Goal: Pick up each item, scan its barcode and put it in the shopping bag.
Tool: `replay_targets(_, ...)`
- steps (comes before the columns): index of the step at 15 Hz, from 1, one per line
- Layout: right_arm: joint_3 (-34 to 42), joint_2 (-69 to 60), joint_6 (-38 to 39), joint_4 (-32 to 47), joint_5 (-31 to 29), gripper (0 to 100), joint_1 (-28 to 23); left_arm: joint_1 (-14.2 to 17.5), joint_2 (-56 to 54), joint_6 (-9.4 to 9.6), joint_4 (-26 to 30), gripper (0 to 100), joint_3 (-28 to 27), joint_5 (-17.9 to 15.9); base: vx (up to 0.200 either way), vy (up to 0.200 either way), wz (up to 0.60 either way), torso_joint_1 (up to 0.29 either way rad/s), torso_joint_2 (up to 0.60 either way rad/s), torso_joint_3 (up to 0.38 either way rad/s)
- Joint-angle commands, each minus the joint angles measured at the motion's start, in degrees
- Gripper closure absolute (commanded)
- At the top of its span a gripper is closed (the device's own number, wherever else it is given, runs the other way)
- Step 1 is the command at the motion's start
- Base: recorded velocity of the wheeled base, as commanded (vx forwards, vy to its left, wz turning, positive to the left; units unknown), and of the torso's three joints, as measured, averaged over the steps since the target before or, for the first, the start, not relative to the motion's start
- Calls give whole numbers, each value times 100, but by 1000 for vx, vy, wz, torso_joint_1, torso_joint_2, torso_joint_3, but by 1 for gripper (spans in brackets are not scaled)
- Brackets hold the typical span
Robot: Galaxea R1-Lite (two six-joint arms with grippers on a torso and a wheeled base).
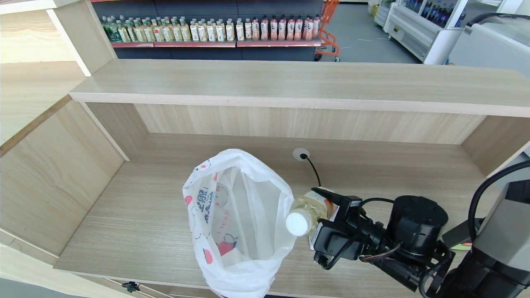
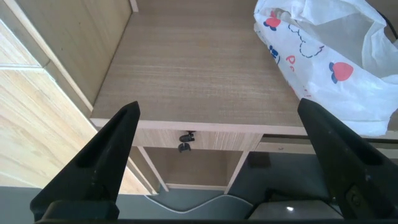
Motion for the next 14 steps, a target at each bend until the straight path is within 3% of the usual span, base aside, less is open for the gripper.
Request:
replay_targets(1,6,106,-1,-8,2,100,-11,0,9,-1,-4,0,0,-1,0,0,0,0,0,0)
replay_targets(10,-29,-35,-10,-8,-24,100,51,0,9,8,-4,0,0,-1,0,0,0,0,0,0)
replay_targets(14,-653,-799,420,176,-481,100,341,0,9,-1,-4,0,0,-1,0,0,0,0,0,0)
